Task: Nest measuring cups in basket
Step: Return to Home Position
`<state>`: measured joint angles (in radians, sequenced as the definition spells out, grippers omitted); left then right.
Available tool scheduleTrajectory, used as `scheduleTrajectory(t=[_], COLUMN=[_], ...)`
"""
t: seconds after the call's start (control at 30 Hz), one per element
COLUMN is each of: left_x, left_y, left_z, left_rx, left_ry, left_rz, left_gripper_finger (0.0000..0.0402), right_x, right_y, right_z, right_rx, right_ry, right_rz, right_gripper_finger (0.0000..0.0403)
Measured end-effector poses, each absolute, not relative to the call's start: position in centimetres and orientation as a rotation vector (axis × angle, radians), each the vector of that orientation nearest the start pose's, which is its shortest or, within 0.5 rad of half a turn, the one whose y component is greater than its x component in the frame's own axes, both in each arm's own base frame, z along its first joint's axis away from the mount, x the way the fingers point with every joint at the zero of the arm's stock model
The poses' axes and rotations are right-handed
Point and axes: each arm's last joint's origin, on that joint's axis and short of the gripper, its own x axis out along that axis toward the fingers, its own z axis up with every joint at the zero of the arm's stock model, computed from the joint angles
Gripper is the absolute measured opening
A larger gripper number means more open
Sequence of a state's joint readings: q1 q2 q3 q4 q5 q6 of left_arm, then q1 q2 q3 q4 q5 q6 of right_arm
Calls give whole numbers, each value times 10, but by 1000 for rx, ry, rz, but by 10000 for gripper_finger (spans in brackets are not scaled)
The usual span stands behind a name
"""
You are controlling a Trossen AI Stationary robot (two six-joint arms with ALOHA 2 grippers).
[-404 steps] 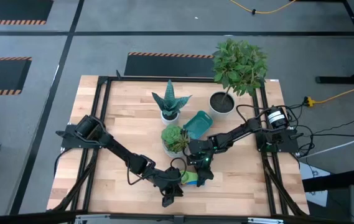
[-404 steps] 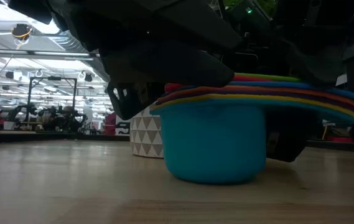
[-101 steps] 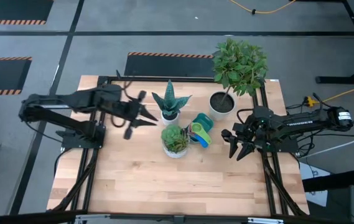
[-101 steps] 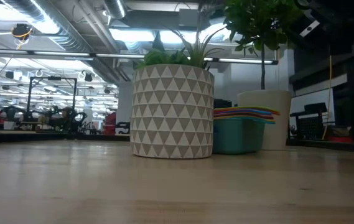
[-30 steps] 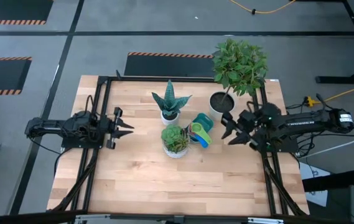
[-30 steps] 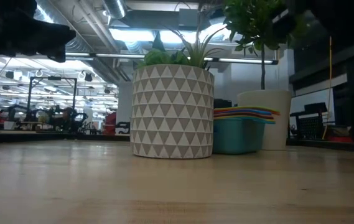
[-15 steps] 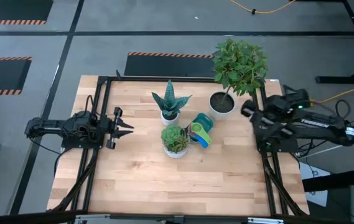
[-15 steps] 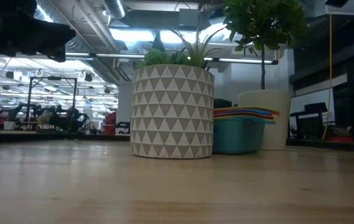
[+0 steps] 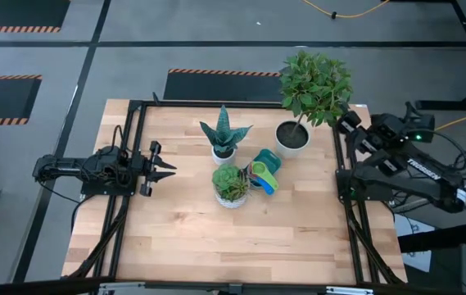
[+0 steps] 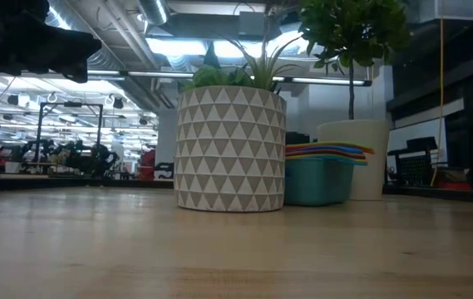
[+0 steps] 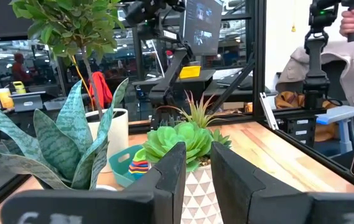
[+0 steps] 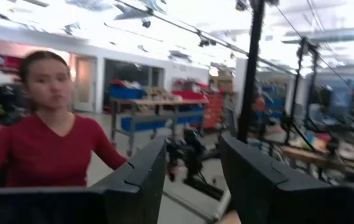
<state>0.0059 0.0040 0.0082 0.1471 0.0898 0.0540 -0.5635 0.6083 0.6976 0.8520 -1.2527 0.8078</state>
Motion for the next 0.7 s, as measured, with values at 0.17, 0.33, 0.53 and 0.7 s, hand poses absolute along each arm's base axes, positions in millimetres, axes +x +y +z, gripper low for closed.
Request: scheduleTrajectory(t=[0.17,0.33,0.53,0.7], left_x=[96,96,96,96], left_y=[-2,-2,-2,-2], left_z=[180,180,180,180], left_rx=[61,62,61,38], left_ry=[-153,-153,-153,-152], left_rz=[-79,-79,-80,-81], left_gripper_finger=[69,69,69,69], right_x=[84,79,81,85], right_y=[-33,-39,-42,-40], right_z=[397,395,366,324], right_rx=[-1,23,61,138], right_ry=[-206,-164,-214,-228], right_rz=[729,655,582,576], right_gripper_finger=[156,156,156,156])
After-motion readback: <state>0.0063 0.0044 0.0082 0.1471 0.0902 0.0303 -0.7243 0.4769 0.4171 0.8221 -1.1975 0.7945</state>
